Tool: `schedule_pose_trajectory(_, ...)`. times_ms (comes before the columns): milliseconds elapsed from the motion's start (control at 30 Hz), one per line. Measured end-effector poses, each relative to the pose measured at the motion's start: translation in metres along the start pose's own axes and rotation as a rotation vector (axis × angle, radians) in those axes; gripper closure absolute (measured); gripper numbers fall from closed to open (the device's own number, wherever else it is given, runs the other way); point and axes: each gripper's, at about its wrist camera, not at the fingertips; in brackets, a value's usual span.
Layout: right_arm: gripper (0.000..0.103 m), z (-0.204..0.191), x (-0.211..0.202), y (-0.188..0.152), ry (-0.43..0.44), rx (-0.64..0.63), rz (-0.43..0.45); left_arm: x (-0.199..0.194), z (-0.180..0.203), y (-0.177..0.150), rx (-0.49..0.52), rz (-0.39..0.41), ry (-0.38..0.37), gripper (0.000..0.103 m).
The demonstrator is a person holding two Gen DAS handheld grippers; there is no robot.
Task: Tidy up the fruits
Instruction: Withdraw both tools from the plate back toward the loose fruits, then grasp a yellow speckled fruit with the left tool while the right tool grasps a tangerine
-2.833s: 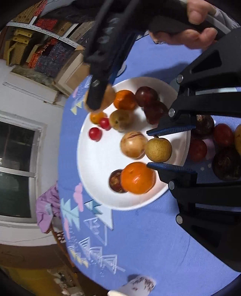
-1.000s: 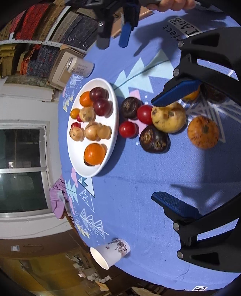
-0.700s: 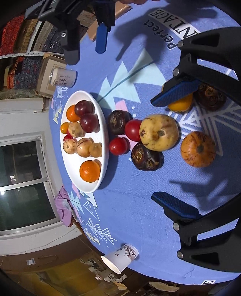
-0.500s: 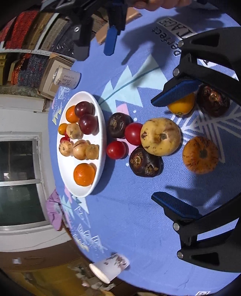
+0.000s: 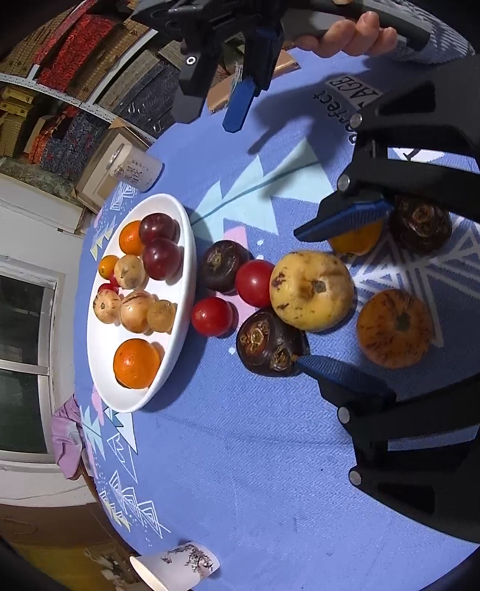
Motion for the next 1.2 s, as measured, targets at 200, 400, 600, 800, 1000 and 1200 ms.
schedule_pose_trajectory(200,0.017,0.000,0.001,0.000,0.000,-0.002,-0.002,0.005,-0.007,0.002,-0.035,-0.009,0.000,0.039)
schedule_pose_trajectory(400,0.017,0.001,0.001,-0.001,0.001,0.006,-0.004,-0.001,-0.004,-0.001,-0.004,-0.028,-0.034,0.059)
schedule_pose_trajectory(600,0.017,-0.006,0.004,-0.002,0.008,-0.038,-0.018,-0.015,-0.019,0.003,-0.034,0.021,0.001,0.059)
schedule_pose_trajectory(800,0.023,-0.049,0.024,-0.018,0.036,-0.271,-0.124,-0.044,-0.060,0.002,-0.114,0.111,0.069,0.059)
schedule_pose_trajectory(1000,0.045,-0.080,0.046,-0.042,0.115,-0.386,-0.243,-0.041,-0.082,0.007,-0.190,0.101,0.102,0.059)
schedule_pose_trajectory(1200,0.049,-0.081,0.058,-0.054,0.105,-0.380,-0.292,-0.037,-0.072,0.003,-0.139,0.102,0.114,0.059)
Point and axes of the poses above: each gripper's, at about its wrist camera, not at the fingertips, and x roughly the way its jaws point, z to its right, y to its top, and after that the axes turned 12 degrees about -x, right-handed
